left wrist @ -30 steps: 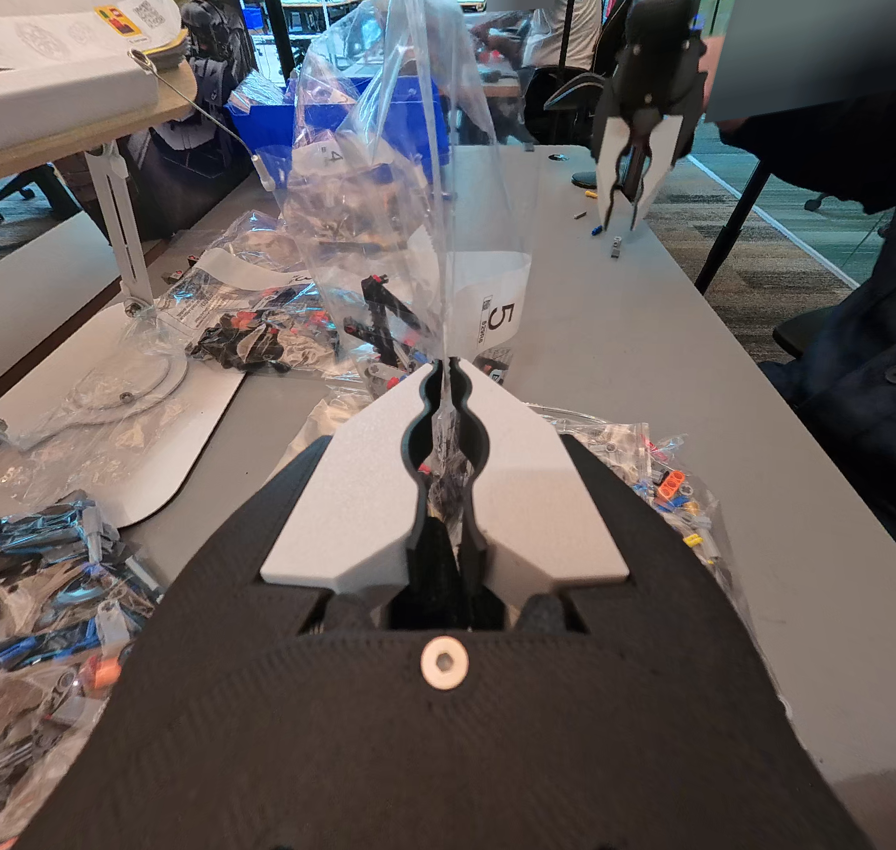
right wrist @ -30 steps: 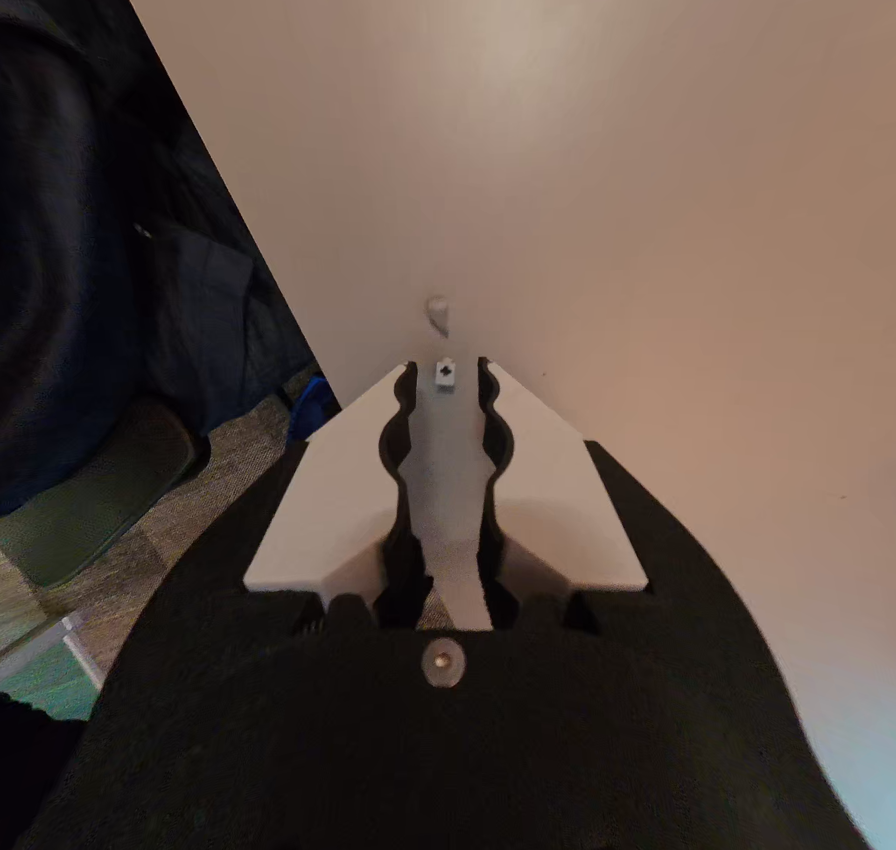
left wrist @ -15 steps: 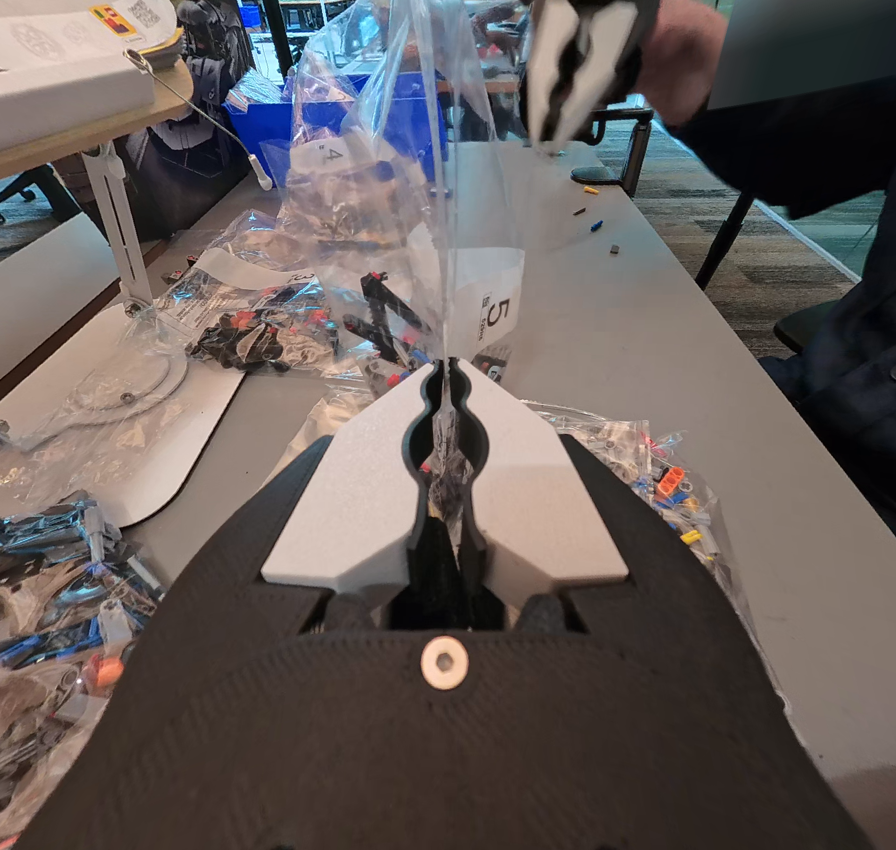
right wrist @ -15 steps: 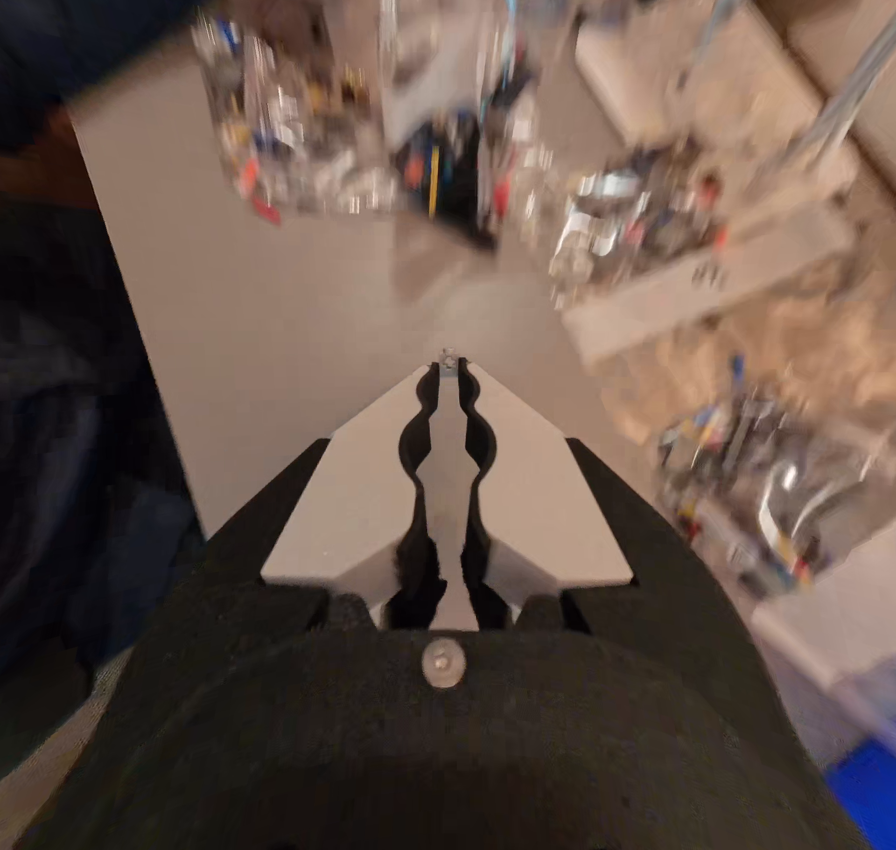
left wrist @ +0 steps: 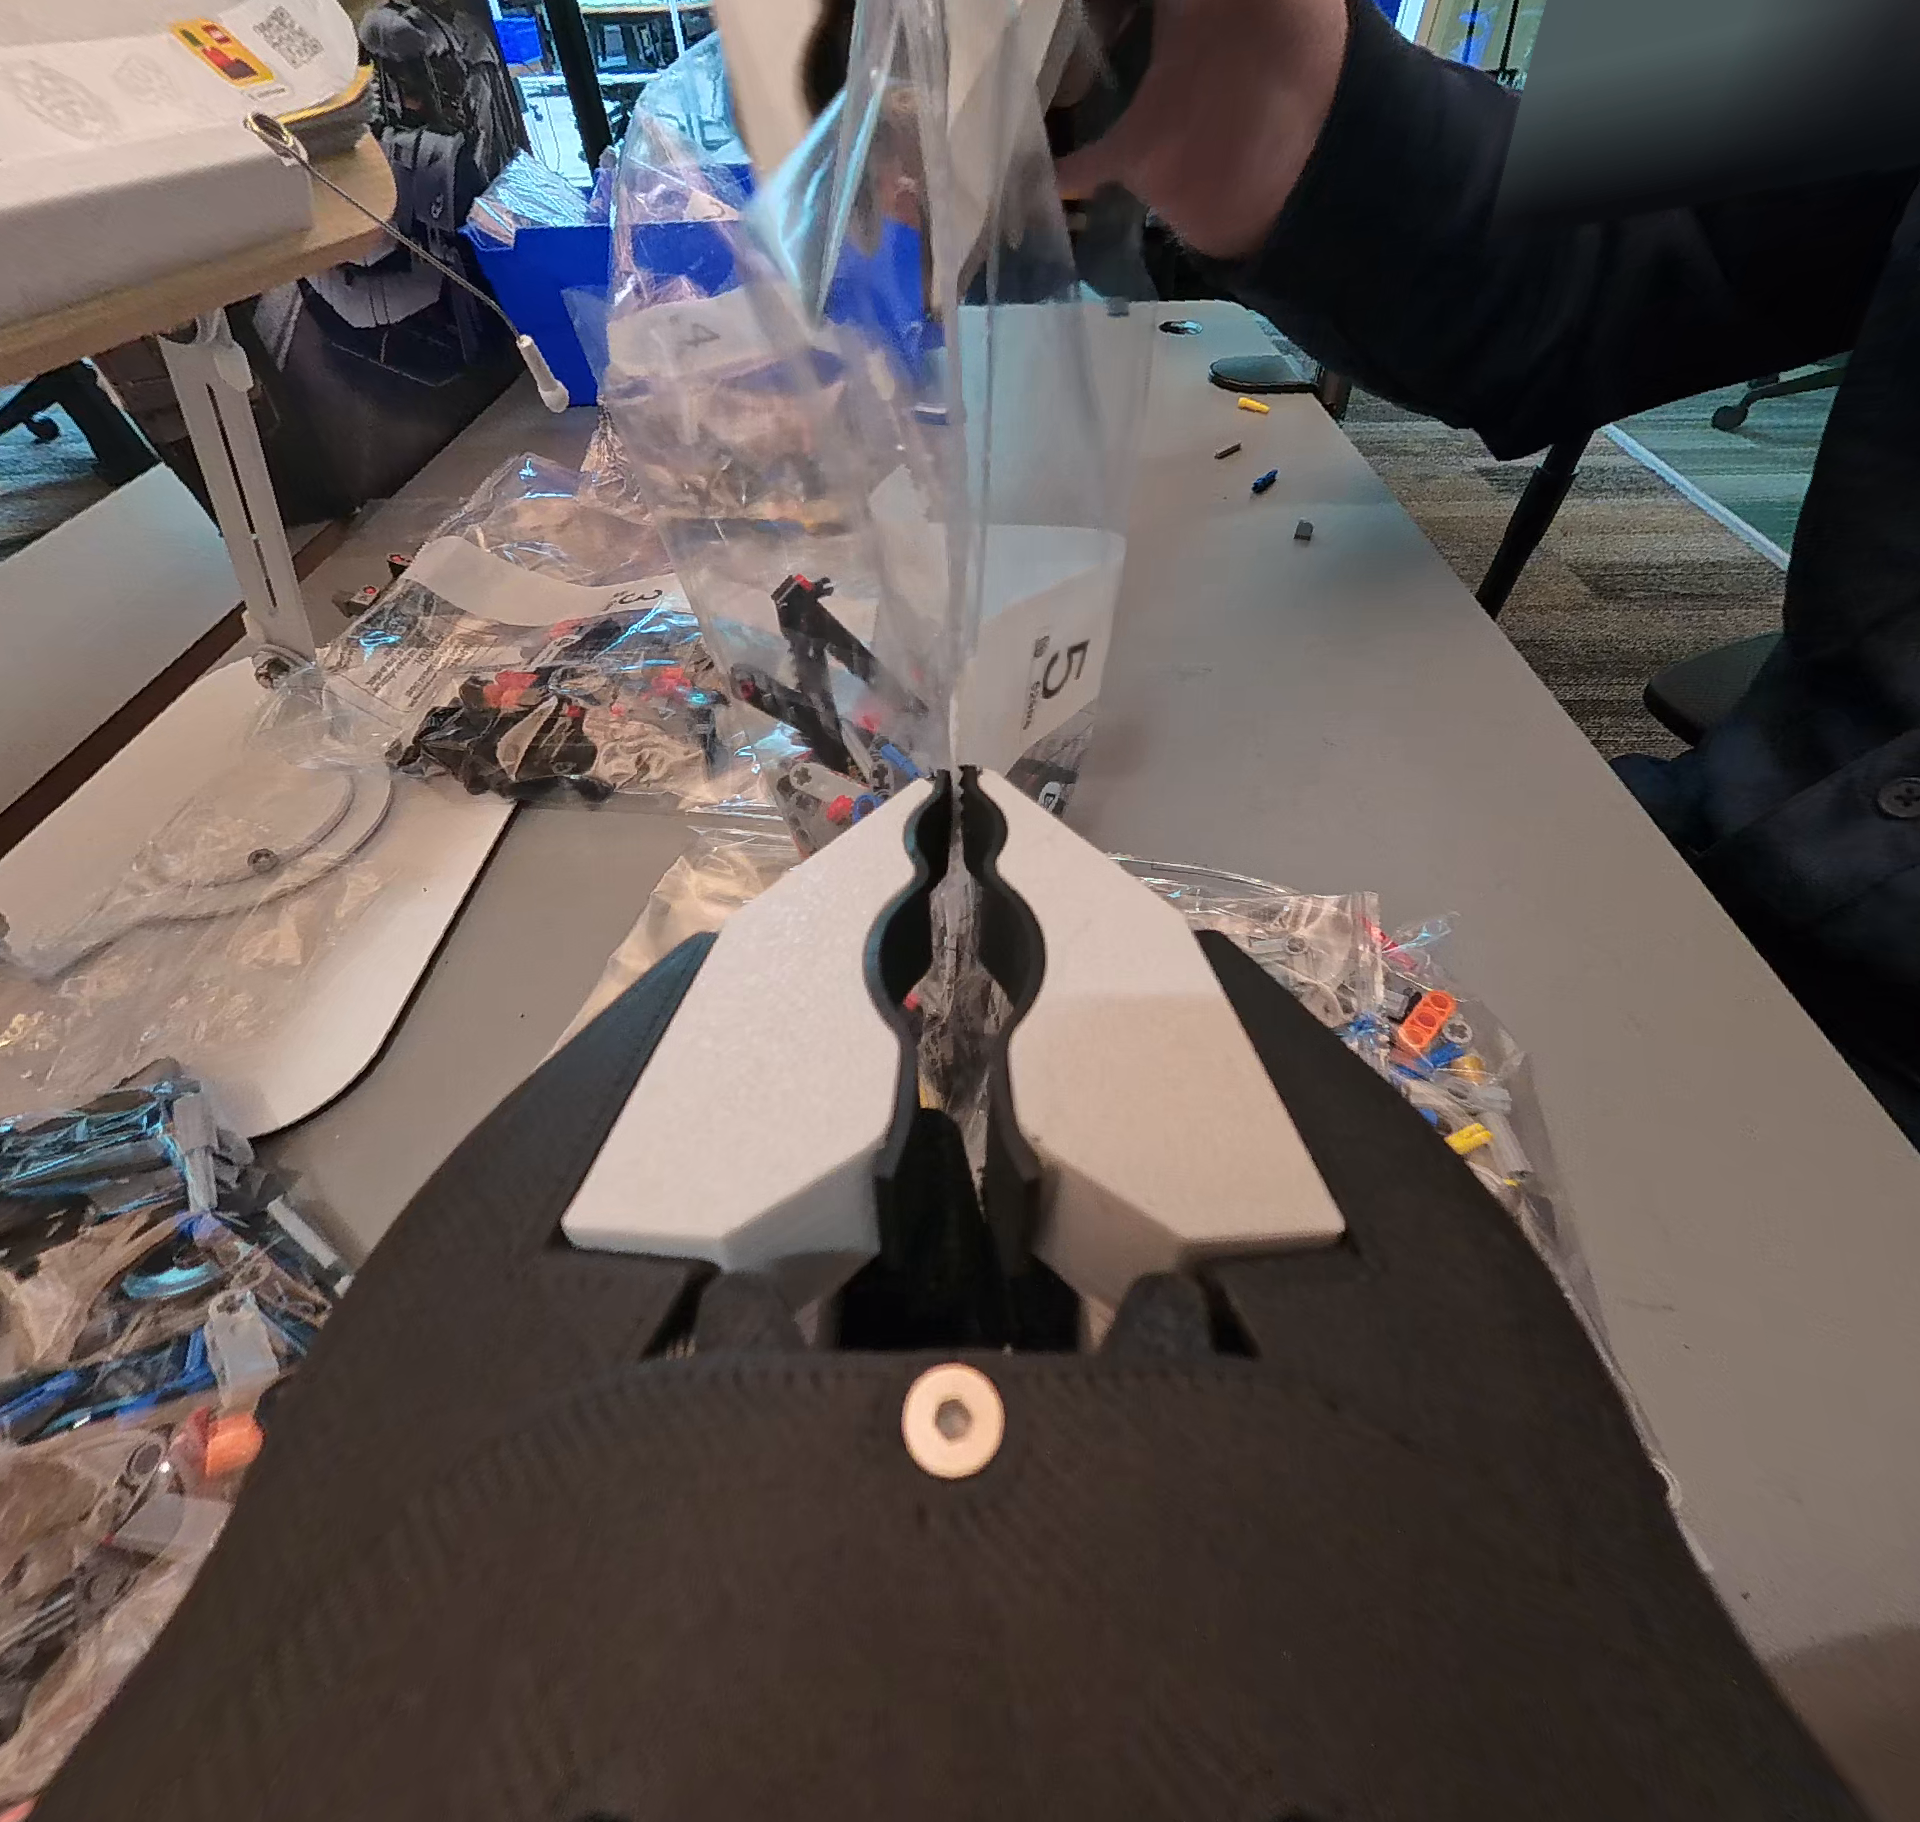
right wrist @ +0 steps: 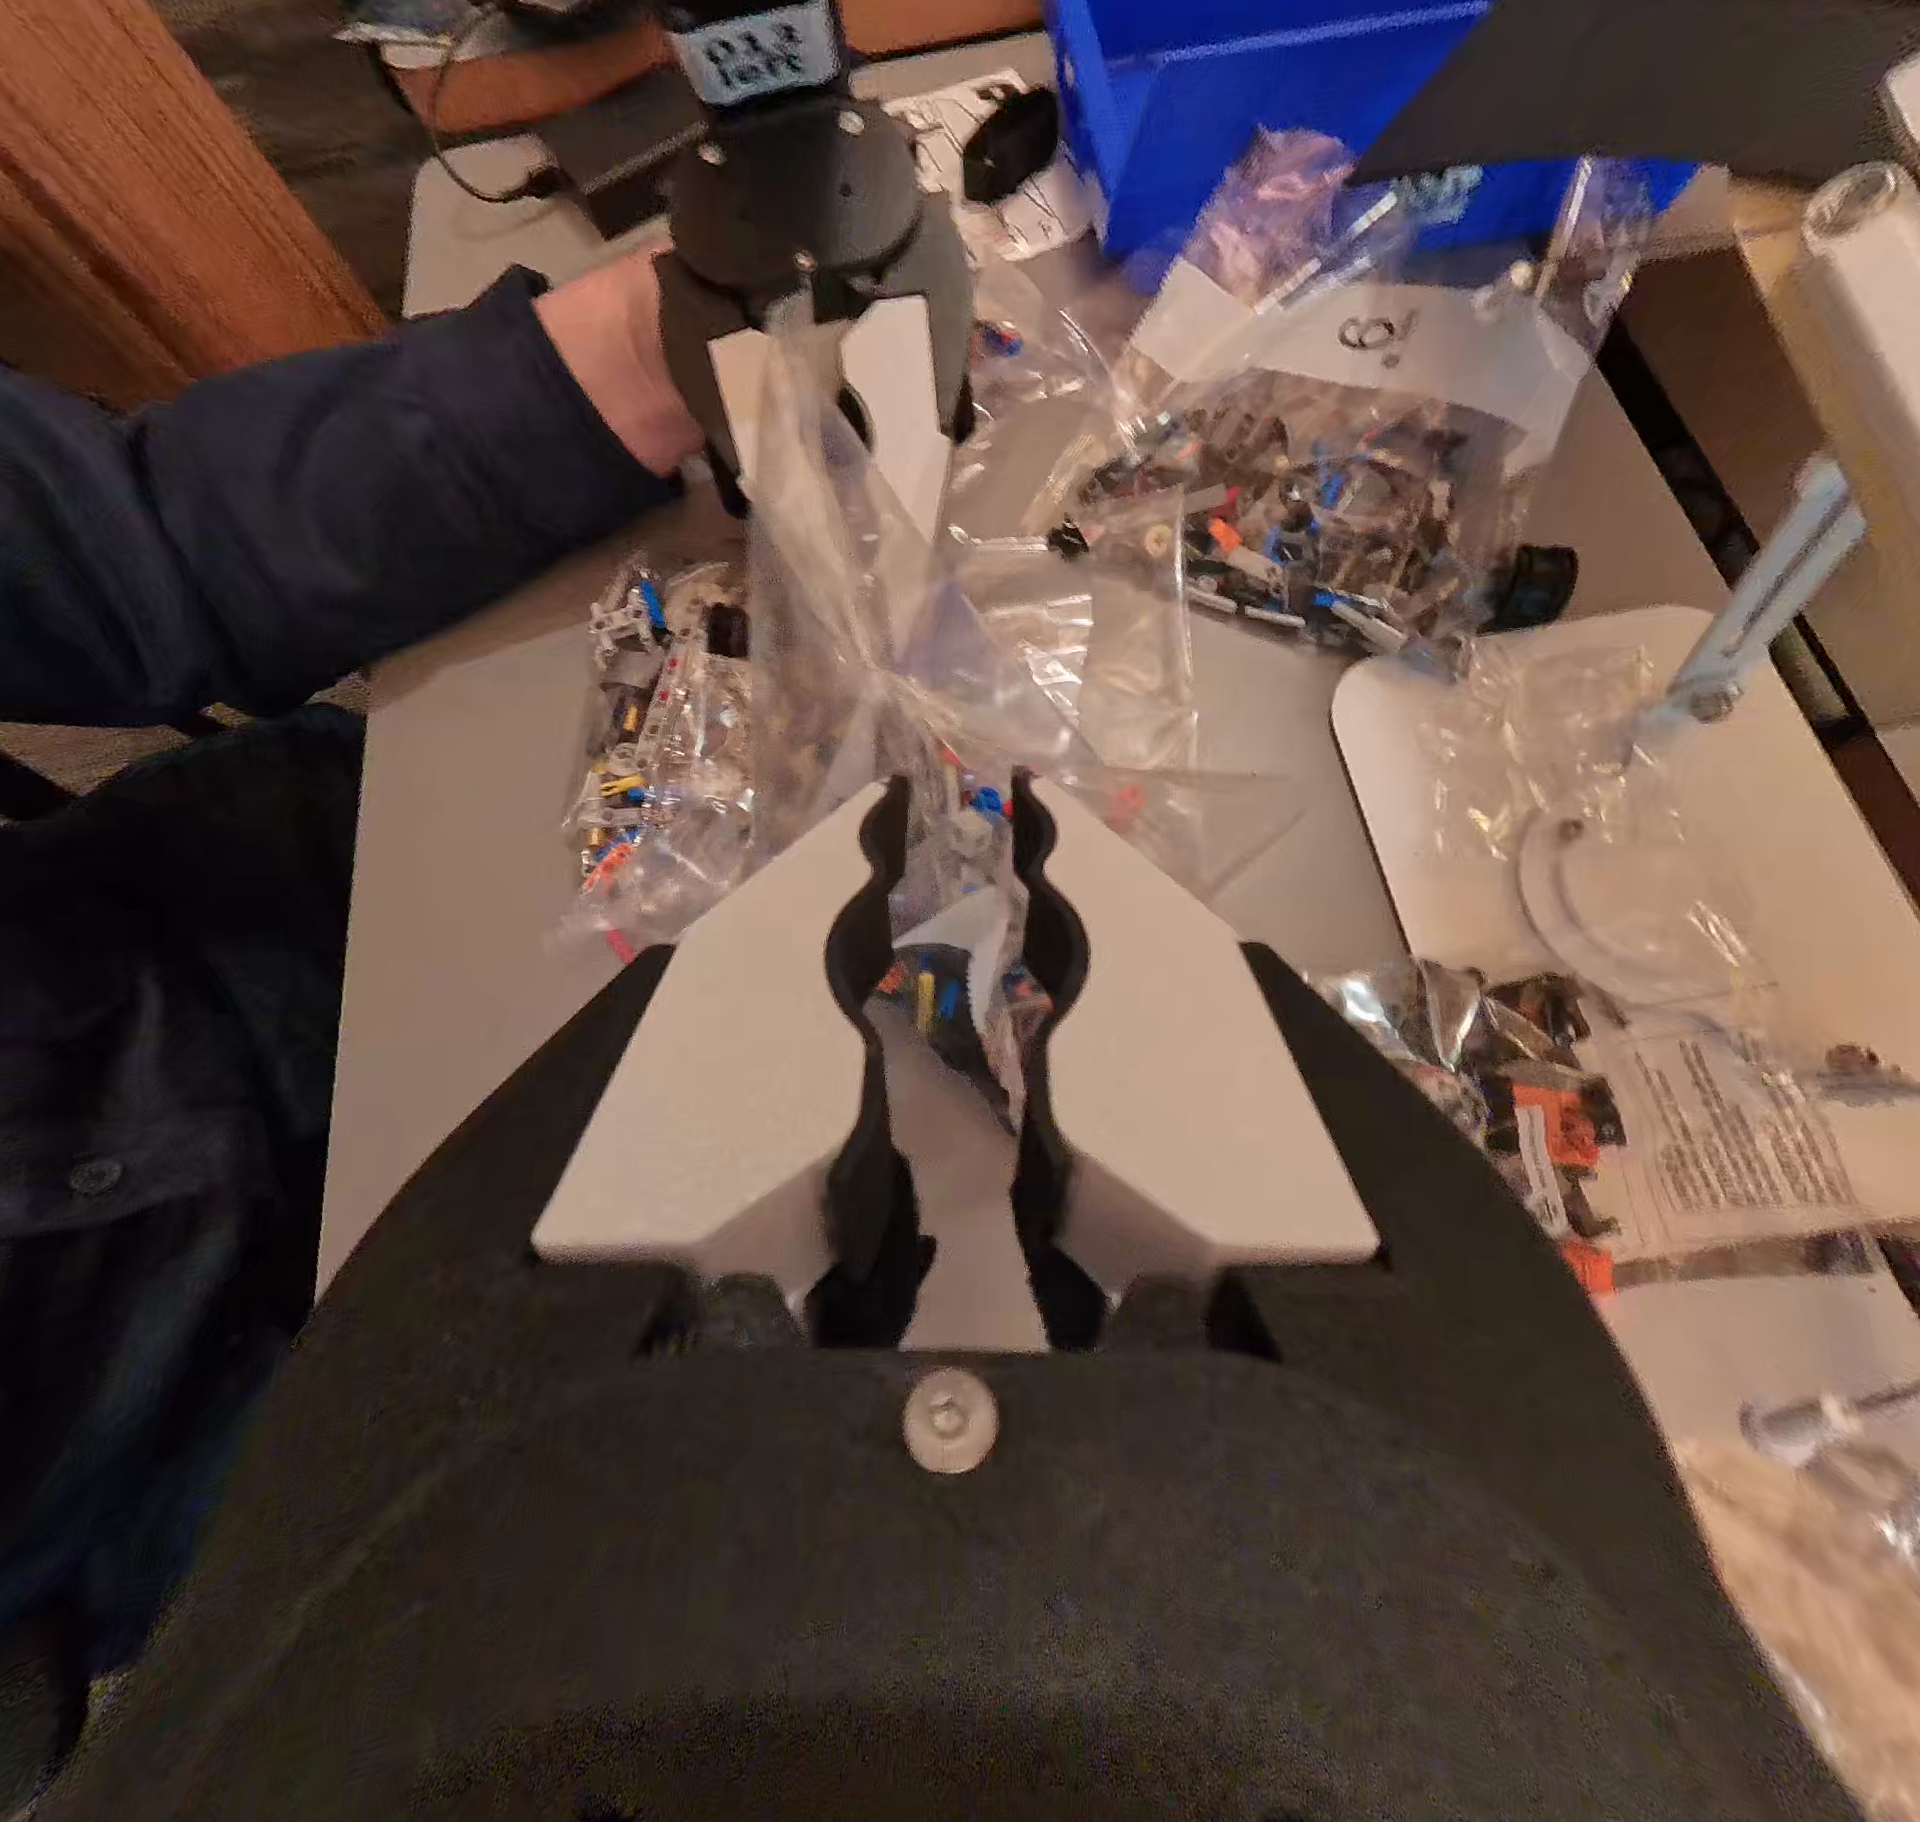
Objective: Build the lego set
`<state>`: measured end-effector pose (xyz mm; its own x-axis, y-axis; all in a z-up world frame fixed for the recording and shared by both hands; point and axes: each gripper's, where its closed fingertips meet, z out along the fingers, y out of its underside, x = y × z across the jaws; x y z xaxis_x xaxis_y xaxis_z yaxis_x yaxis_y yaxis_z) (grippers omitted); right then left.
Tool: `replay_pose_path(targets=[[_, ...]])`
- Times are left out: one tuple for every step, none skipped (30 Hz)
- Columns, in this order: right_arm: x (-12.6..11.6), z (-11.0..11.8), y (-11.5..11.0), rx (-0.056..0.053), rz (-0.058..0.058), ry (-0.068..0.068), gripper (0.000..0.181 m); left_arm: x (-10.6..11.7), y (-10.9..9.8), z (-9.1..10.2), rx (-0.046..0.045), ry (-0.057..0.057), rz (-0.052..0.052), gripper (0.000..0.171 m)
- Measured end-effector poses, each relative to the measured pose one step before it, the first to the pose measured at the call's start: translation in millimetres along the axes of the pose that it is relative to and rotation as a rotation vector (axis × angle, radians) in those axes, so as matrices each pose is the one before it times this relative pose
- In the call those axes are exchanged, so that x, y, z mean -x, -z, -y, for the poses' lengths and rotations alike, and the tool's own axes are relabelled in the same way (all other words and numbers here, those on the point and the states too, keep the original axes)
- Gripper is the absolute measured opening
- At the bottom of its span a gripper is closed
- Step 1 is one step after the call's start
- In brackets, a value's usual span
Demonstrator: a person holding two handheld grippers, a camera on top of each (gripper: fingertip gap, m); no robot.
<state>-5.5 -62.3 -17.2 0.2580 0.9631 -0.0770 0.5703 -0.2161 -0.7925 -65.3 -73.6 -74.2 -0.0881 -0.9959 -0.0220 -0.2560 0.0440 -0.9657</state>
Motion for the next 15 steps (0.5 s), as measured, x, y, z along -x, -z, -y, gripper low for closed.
replay_pose_path(targets=[[-3.62,-1.76,2.38,0.0043,-0.0212,-0.0154,0.021,-0.03,-0.07,-0.03,0.00044,-0.0003,0.0003,0.000],[-0.05,-0.64,6.33,-0.0134,-0.0072,-0.0017,0.020,-0.24,-0.11,0.17,0.00060,-0.0005,-0.0007,0.000],[0.46,-1.06,9.14,-0.0189,-0.0086,-0.0050,0.019,0.02,-0.15,-0.04,0.00070,-0.0005,0.0005,0.000],[-2.33,-3.80,11.26,-0.0068,-0.0321,-0.0153,0.018,0.22,-0.01,0.05,-0.00045,0.0018,0.0003,0.000],[-1.61,-7.98,12.12,0.0116,-0.0388,-0.0023,0.019,0.25,-0.06,-0.13,-0.00057,0.0025,0.0002,0.000],[0.19,-11.96,12.57,0.0241,-0.0369,0.0109,0.020,0.29,0.08,0.05,-0.00060,0.0013,0.0006,0.000],[2.41,-15.04,12.20,0.0282,-0.0272,0.0097,0.020,0.21,-0.02,-0.09,-0.00014,0.0013,0.0007,0.000],[5.69,-18.89,10.85,0.0410,-0.0109,0.0071,0.021,0.09,-0.10,-0.06,-0.00102,0.0018,-0.0006,0.000],[8.05,-23.18,8.71,0.0557,-0.0022,0.0073,0.022,0.14,-0.14,-0.01,-0.00053,0.0015,-0.0004,0.001],[6.60,-23.92,6.61,0.0505,-0.0154,-0.0003,0.022,-0.09,-0.30,-0.06,0.00027,0.0002,-0.0007,0.001],[8.59,-24.59,4.39,0.0500,-0.0055,-0.0039,0.022,-0.24,-0.29,0.06,0.00018,-0.0010,-0.0010,0.001],[12.13,-24.87,2.22,0.0477,0.0127,0.0018,0.022,-0.03,-0.39,-0.03,0.00023,0.0004,-0.0003,0.001],[11.50,-22.42,0.33,0.0328,0.0100,-0.0078,0.020,0.13,-0.35,-0.11,0.00077,0.0005,0.0003,0.001],[11.18,-20.85,-1.26,0.0301,0.0131,-0.0214,0.020,0.03,-0.26,-0.12,0.00075,0.0004,0.0003,0.001],[12.06,-21.15,-2.90,0.0391,0.0189,-0.0122,0.021,0.04,-0.29,-0.06,0.00033,0.0007,0.0004,0.001]])
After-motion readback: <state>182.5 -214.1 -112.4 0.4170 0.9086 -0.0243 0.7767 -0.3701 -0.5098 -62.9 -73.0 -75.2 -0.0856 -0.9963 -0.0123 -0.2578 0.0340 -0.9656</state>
